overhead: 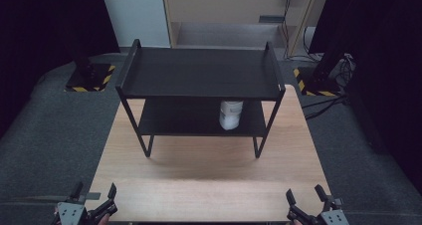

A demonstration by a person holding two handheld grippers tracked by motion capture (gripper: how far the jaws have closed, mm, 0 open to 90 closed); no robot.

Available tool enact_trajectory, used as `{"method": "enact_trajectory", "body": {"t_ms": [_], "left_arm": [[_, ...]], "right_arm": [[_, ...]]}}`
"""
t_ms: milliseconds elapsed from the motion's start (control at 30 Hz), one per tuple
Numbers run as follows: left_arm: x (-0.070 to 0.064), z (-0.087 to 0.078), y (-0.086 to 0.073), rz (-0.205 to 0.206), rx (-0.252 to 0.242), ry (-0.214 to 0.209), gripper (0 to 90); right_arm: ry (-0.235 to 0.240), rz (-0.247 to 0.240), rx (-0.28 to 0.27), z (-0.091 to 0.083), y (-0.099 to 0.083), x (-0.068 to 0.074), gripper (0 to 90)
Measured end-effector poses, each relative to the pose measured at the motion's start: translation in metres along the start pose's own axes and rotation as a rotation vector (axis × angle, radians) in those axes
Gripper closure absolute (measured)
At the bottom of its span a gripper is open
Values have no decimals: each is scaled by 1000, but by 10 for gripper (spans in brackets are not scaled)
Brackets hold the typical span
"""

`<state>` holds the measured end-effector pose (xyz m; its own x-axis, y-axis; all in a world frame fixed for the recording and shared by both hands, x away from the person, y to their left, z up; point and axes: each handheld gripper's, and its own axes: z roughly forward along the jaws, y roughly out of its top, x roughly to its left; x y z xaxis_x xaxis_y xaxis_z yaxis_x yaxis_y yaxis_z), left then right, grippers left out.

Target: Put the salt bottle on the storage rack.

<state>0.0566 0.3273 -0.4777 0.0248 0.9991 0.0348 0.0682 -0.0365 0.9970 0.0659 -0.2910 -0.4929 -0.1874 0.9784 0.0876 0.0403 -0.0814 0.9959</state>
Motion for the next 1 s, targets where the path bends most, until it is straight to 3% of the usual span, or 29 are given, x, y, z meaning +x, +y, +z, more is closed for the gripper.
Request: {"method": "enact_trajectory", "body": {"t_ms": [367,1000], "left_arm": [[3,3,2,30,-2,-6,38],[2,6,0,24,6,3,38]], "right_arm": [[55,-1,13,18,-8,13,64],[45,22,26,19,-15,12,70]]}}
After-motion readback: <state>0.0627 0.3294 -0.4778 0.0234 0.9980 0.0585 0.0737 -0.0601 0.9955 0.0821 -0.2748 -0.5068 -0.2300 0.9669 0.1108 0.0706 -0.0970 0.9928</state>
